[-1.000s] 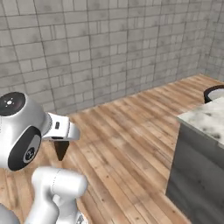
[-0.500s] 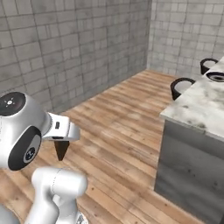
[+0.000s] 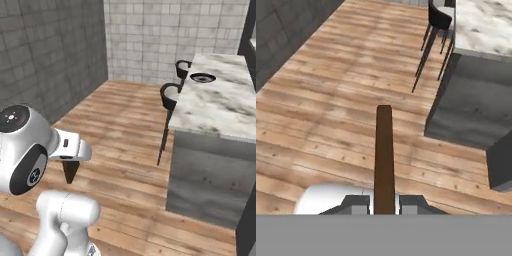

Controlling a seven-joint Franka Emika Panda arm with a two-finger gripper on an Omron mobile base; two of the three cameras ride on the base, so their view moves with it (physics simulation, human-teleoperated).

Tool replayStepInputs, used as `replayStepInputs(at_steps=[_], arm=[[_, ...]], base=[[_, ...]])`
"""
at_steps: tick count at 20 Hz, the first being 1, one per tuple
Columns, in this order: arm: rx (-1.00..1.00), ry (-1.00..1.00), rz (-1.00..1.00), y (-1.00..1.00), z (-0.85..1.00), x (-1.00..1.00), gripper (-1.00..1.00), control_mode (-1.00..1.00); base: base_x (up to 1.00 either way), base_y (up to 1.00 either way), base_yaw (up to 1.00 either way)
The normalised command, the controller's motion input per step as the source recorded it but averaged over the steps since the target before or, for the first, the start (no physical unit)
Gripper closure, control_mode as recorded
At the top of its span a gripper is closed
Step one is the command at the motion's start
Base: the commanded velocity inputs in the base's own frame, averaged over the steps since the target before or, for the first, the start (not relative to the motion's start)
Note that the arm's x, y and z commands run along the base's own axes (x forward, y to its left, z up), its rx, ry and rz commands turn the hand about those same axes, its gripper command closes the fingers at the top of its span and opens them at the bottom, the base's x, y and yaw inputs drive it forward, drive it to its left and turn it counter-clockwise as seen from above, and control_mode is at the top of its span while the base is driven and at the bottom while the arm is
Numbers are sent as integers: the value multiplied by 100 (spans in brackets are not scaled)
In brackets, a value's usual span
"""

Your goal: Start the toaster. Once the lever pops up, take the bread to the plate on the dining counter.

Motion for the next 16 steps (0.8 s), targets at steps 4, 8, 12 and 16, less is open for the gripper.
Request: replayStepInputs(at_steps=[4,8,12,16], arm=[[0,0,0,0,0,0,100,100],[0,0,0,0,0,0,100,100],[0,0,0,0,0,0,100,100],[0,0,0,0,0,0,100,100]], base=[[51,76,-58],[51,84,-57],[46,87,-56],[39,87,-55]])
